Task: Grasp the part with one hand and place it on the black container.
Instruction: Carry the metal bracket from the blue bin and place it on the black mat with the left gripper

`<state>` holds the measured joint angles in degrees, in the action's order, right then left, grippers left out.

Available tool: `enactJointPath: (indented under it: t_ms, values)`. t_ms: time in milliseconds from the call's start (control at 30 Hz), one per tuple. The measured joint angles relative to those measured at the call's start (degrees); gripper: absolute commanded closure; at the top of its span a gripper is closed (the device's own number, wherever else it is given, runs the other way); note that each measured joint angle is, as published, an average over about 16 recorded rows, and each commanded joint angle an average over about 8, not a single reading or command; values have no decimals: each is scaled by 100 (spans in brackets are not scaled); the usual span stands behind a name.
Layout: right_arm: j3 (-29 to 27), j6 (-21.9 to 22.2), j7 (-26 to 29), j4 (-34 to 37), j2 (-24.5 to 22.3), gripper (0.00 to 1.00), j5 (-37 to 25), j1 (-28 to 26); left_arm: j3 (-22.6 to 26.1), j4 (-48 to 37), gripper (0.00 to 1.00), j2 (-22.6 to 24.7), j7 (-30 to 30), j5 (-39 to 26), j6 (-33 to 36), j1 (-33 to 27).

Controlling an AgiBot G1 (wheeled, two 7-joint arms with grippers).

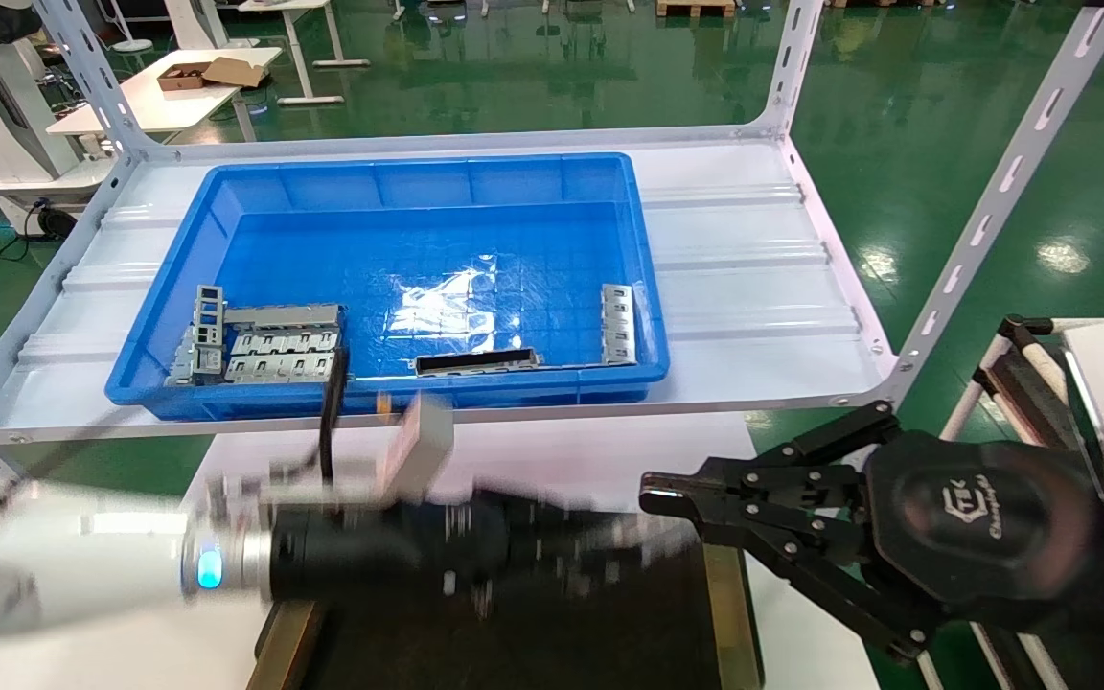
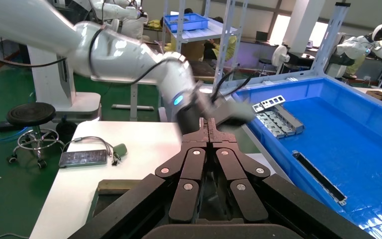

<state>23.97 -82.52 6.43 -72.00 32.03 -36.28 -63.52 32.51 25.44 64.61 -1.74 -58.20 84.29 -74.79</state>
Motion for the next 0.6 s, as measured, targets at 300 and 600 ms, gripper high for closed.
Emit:
enactJointPath:
  t_ms: [300,600]
  values:
    - [0,0,0,0,0,100,0,0,-91,548,100,118,-392,76,-1429,1391]
    - [0,0,0,0,0,100,0,0,-298,995,100,586,-748,110,-3693,2327]
